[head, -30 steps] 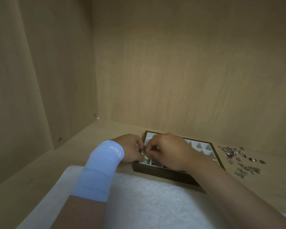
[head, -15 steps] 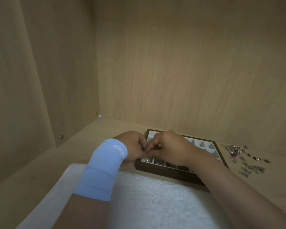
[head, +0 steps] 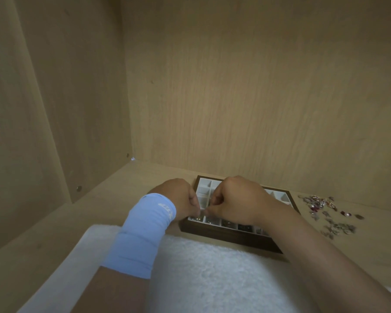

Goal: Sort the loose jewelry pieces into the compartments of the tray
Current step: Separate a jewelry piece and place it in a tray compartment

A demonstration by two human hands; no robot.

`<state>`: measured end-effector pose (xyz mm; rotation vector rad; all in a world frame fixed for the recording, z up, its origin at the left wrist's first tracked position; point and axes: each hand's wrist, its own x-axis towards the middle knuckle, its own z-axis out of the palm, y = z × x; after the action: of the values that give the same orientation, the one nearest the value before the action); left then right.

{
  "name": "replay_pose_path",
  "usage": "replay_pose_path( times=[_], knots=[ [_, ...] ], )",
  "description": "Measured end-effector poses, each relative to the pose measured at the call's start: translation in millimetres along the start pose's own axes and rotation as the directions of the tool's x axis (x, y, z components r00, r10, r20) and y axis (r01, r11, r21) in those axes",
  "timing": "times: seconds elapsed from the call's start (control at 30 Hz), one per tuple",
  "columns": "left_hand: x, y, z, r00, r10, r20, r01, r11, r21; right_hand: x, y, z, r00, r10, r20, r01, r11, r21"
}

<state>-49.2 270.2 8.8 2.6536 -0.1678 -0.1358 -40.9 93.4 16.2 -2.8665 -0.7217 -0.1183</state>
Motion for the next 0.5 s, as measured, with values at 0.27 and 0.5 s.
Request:
replay_pose_path(
  times=[0.27,0.5],
  knots=[
    [0.1,2.8,1.6,1.0,-0.016,-0.02,0.018,0.997,0.073,2.4,-7.8,7.3,0.997,0.065,0.053,-0.068,0.995,0.07],
    [-2.9,5.6,2.2,0.998,-0.025,-0.049,0.032,0.991,0.13,10.2,-1.9,13.6,0.997,0.074,-0.004,-0.069,0.952,0.298]
  ],
)
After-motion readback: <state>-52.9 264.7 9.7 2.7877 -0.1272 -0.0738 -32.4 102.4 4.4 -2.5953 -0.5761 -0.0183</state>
